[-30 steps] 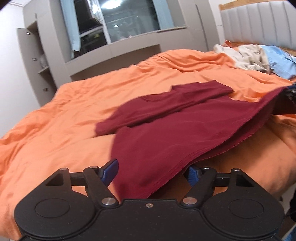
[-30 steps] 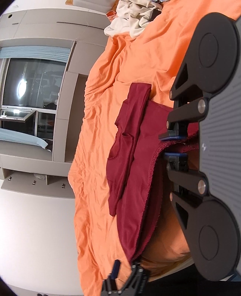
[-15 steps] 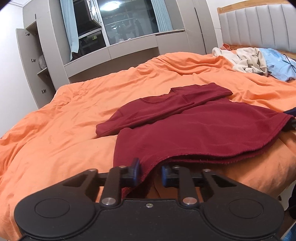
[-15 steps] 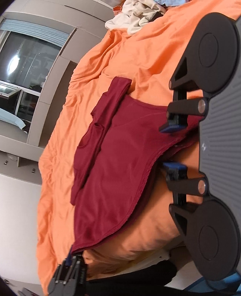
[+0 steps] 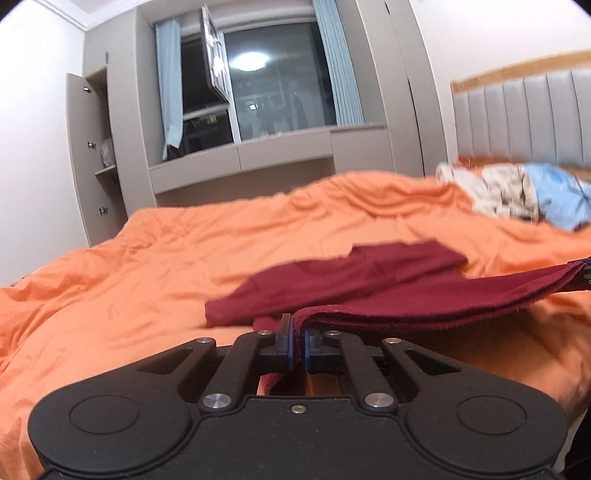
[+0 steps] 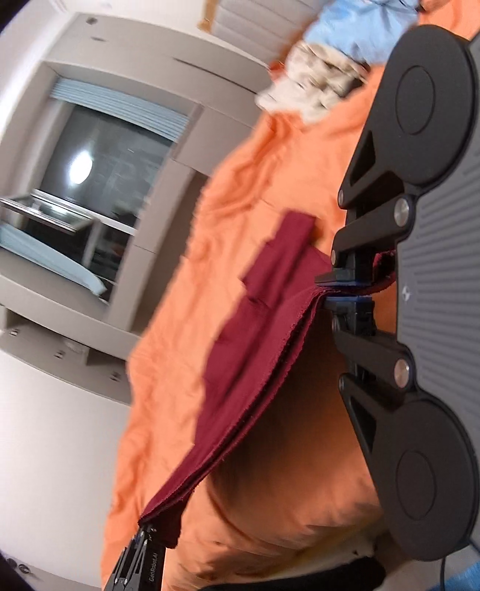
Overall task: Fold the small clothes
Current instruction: 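Lift the hem with both tools and fold it over toward the collar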
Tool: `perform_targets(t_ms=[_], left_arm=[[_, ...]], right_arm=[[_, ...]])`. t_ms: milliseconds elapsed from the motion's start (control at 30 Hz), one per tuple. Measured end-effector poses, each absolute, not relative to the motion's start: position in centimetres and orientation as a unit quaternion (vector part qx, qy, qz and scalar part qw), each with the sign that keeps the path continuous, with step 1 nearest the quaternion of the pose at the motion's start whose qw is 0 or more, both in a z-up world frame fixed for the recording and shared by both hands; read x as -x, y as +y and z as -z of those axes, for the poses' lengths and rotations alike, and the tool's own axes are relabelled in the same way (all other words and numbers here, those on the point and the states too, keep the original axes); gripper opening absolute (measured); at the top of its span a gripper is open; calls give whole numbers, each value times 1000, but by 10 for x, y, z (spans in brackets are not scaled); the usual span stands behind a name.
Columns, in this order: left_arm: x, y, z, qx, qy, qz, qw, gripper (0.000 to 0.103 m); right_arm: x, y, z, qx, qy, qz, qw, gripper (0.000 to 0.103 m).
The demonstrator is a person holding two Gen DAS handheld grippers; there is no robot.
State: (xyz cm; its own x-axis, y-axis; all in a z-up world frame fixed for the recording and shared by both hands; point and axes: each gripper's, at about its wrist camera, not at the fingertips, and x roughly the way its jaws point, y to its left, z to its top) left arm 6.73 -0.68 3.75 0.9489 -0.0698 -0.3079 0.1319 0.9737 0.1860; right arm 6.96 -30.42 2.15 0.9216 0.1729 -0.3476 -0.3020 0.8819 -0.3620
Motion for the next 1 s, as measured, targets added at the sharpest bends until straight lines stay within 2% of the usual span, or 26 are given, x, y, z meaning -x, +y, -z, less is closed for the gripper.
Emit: perform_targets(t_ms=[267,500,733,1000], left_arm=[[-26,-11,-73,-110,101,64,987,4],[1,-11,-104,-117,77,79,987,5],[-41,-21,-115,-132,67,73,986,5],[-154,-30,-132,-146,70,43,986,5]], right_arm=[[-18,-295,-61,252,81,-88,960,5],[-1,-293,-85,263,61,-84,959,6],[-65,-298,-95,243,47,-79,966,6],[-189,-296,-105,233,30,-75,969,6]])
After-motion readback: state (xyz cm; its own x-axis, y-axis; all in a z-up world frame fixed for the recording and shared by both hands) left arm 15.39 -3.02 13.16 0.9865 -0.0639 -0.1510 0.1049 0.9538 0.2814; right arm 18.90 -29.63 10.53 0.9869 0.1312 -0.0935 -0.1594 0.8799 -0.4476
